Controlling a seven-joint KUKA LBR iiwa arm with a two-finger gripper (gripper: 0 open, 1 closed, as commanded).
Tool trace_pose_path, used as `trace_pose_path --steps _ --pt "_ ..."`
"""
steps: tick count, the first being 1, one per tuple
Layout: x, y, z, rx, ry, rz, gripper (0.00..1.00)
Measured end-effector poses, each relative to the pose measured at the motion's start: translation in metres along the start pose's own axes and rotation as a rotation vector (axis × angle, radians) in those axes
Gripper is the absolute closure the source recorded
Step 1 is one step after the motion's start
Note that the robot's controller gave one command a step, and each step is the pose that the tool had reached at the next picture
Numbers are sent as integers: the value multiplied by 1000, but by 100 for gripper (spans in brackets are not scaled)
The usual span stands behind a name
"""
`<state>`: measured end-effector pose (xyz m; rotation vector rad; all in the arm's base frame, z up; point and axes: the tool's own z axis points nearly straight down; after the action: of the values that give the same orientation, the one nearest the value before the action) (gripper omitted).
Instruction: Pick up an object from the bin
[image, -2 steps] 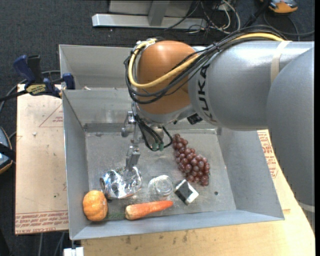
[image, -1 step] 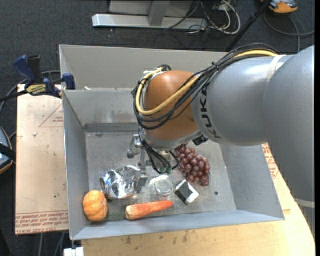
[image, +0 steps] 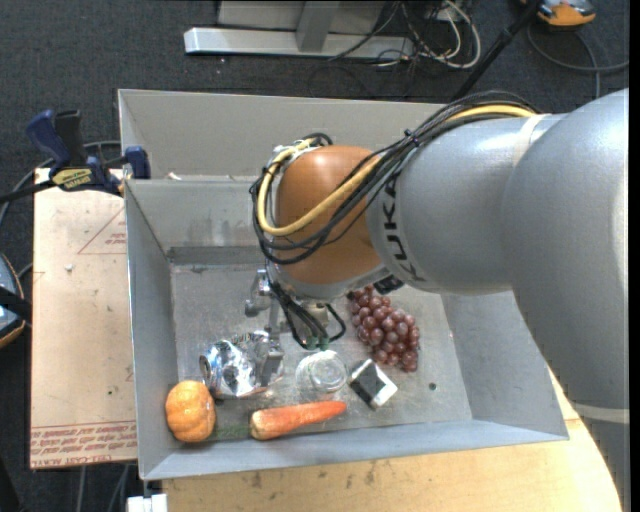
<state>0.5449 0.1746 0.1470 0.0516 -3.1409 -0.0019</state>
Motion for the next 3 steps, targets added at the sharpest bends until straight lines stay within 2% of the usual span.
trace_pose_path --steps 1,2,3 --pt "9 0 72 -2 -6 155 0" --pt "6 0 79 -11 -28 244 100" --pt "8 0 77 -11 -27 257 100"
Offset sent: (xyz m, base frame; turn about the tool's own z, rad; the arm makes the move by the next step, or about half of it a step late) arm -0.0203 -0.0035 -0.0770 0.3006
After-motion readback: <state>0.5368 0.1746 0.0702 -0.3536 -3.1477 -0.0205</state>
